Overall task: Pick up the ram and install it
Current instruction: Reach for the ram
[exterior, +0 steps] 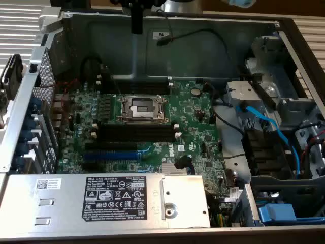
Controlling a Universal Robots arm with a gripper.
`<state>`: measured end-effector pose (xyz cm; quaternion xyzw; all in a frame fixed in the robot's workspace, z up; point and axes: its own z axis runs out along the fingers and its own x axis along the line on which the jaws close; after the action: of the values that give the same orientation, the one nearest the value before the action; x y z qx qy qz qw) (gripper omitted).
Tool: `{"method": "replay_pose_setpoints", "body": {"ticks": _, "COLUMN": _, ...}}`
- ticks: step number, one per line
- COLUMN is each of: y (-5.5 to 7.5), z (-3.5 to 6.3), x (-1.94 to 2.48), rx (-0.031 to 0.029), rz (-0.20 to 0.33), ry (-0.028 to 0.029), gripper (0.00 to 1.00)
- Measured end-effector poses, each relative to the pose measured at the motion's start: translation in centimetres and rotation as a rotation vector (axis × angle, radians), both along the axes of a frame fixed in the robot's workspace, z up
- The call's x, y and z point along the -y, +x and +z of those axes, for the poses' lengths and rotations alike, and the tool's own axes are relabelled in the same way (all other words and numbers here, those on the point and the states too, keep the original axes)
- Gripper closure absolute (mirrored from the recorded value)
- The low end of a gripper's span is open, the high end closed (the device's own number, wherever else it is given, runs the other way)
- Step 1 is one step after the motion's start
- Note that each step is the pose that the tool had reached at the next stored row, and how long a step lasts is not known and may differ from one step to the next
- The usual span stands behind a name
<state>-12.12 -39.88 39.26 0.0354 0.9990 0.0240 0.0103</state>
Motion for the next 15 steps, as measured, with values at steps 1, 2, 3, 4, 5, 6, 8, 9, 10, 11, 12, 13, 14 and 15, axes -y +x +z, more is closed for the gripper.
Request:
{"method": "replay_pose_setpoints", "body": {"ticks": 1, "y": 0.0, "z": 0.0, "x": 0.0, "rx": 0.0, "rz": 0.0, "ry": 0.0, "gripper": 0.9}}
{"method": "replay_pose_setpoints", "body": {"ticks": 2, "y": 0.0, "z": 0.0, "x": 0.0, "rx": 0.0, "rz": 0.0, "ry": 0.0, "gripper": 0.9}}
{"method": "replay_pose_setpoints", "body": {"ticks": 3, "y": 0.0, "z": 0.0, "x": 0.0, "rx": 0.0, "rz": 0.0, "ry": 0.0, "gripper": 0.9}}
{"method": "replay_pose_setpoints", "body": {"ticks": 4, "y": 0.0, "z": 0.0, "x": 0.0, "rx": 0.0, "rz": 0.0, "ry": 0.0, "gripper": 0.9}}
{"method": "replay_pose_setpoints", "body": {"ticks": 5, "y": 0.0, "z": 0.0, "x": 0.0, "rx": 0.0, "rz": 0.0, "ry": 0.0, "gripper": 0.9}}
{"method": "replay_pose_setpoints", "body": {"ticks": 6, "y": 0.0, "z": 0.0, "x": 0.0, "rx": 0.0, "rz": 0.0, "ry": 0.0, "gripper": 0.9}}
{"method": "replay_pose_setpoints", "body": {"ticks": 8, "y": 0.0, "z": 0.0, "x": 0.0, "rx": 0.0, "rz": 0.0, "ry": 0.0, "gripper": 0.9}}
{"method": "replay_pose_setpoints", "body": {"ticks": 9, "y": 0.0, "z": 0.0, "x": 0.0, "rx": 0.0, "rz": 0.0, "ry": 0.0, "gripper": 0.9}}
{"method": "replay_pose_setpoints", "body": {"ticks": 10, "y": 0.0, "z": 0.0, "x": 0.0, "rx": 0.0, "rz": 0.0, "ry": 0.0, "gripper": 0.9}}
{"method": "replay_pose_setpoints", "body": {"ticks": 11, "y": 0.0, "z": 0.0, "x": 0.0, "rx": 0.0, "rz": 0.0, "ry": 0.0, "gripper": 0.9}}
{"method": "replay_pose_setpoints", "body": {"ticks": 12, "y": 0.0, "z": 0.0, "x": 0.0, "rx": 0.0, "rz": 0.0, "ry": 0.0, "gripper": 0.9}}
{"method": "replay_pose_setpoints", "body": {"ticks": 13, "y": 0.0, "z": 0.0, "x": 0.0, "rx": 0.0, "rz": 0.0, "ry": 0.0001, "gripper": 0.9}}
{"method": "replay_pose_setpoints", "body": {"ticks": 14, "y": 0.0, "z": 0.09, "x": -0.01, "rx": -0.0001, "rz": 0.0, "ry": -0.0008, "gripper": 0.9}}
{"method": "replay_pose_setpoints", "body": {"ticks": 15, "y": -0.01, "z": 0.28, "x": -0.08, "rx": -0.0003, "rz": 0.0, "ry": -0.0052, "gripper": 0.9}}
